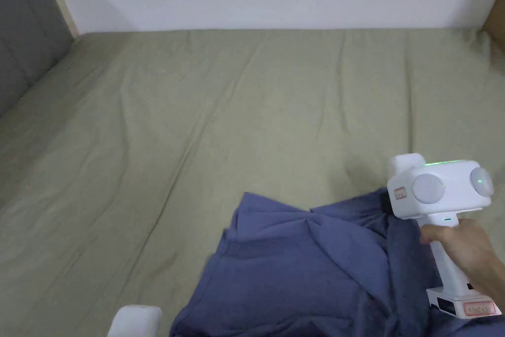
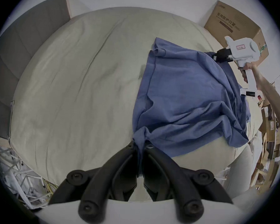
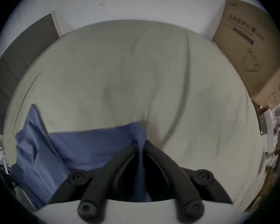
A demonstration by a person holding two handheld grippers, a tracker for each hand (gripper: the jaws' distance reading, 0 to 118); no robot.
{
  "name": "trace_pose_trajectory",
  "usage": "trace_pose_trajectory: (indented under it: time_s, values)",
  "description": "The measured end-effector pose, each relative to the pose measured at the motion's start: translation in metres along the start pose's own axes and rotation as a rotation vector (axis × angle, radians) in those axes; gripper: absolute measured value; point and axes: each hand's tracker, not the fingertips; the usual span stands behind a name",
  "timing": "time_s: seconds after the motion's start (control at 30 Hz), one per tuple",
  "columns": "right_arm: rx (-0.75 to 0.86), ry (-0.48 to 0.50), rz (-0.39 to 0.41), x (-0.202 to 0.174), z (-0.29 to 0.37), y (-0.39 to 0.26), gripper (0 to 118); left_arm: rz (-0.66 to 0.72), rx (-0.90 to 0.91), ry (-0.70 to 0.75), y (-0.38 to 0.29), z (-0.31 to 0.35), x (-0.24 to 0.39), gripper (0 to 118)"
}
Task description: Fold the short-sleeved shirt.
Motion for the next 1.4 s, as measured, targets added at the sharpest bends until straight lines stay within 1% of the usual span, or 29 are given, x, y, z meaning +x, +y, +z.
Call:
trace_pose_trajectory:
  time_s: [0.03, 0.07, 0.1, 0.13, 0.2, 0.23, 0.3, 0.4, 0.5, 0.6, 0.67, 0.73, 0.8, 0.87, 0.93, 1.03, 1.23, 1.4]
  values:
    - [-0.017, 0.046, -0.012, 0.003, 0.001, -0.001, 1, -0.008, 0.000, -0.001, 0.001, -0.001, 0.002, 4]
    - [-0.027, 0.046, -0.026, 0.002, 0.011, -0.003, 1, -0.012, 0.000, 0.004, 0.002, 0.000, 0.003, 4]
    - [-0.014, 0.046, -0.059, 0.006, 0.018, -0.005, 1, -0.016, 0.009, 0.009, 0.002, 0.003, 0.005, 4]
    - [-0.023, 0.068, -0.105, 0.012, 0.025, -0.005, 1, -0.019, 0.016, 0.008, 0.002, 0.006, 0.006, 4]
    - [0.016, 0.067, -0.173, 0.022, 0.048, -0.007, 1, -0.006, 0.039, -0.009, 0.002, 0.014, 0.007, 4]
    - [0.038, 0.070, -0.188, 0.030, 0.062, -0.007, 1, 0.007, 0.050, -0.026, 0.003, 0.018, 0.007, 4]
    - [0.085, 0.040, -0.231, 0.047, 0.090, -0.006, 1, 0.012, 0.075, -0.030, 0.004, 0.028, 0.010, 4]
    - [0.154, 0.026, -0.275, 0.075, 0.144, -0.009, 1, -0.002, 0.132, -0.022, 0.011, 0.046, 0.010, 4]
    - [0.224, -0.051, -0.309, 0.108, 0.198, -0.013, 1, 0.037, 0.215, -0.029, 0.026, 0.068, 0.003, 4]
    - [0.286, -0.087, -0.369, 0.143, 0.249, -0.020, 1, 0.062, 0.325, 0.051, 0.048, 0.094, 0.000, 4]
    - [0.323, -0.111, -0.410, 0.163, 0.277, -0.026, 1, 0.080, 0.380, 0.042, 0.065, 0.110, -0.003, 4]
    - [0.347, -0.136, -0.443, 0.183, 0.303, -0.029, 1, 0.066, 0.441, 0.060, 0.087, 0.129, -0.005, 4]
    - [0.375, -0.154, -0.476, 0.196, 0.325, -0.031, 1, 0.063, 0.491, 0.087, 0.108, 0.148, -0.008, 4]
    - [0.422, -0.168, -0.511, 0.208, 0.343, -0.030, 1, 0.096, 0.542, 0.078, 0.129, 0.166, -0.015, 4]
    - [0.434, -0.155, -0.525, 0.216, 0.361, -0.025, 1, 0.122, 0.580, 0.071, 0.151, 0.185, -0.022, 4]
    - [0.461, -0.142, -0.538, 0.219, 0.375, -0.007, 1, 0.123, 0.615, 0.083, 0.183, 0.204, -0.027, 4]
    - [0.507, -0.112, -0.510, 0.198, 0.381, 0.056, 1, 0.133, 0.664, 0.102, 0.246, 0.230, -0.044, 4]
    - [0.554, -0.067, -0.531, 0.188, 0.374, 0.113, 1, 0.114, 0.702, 0.166, 0.290, 0.254, -0.062, 4]
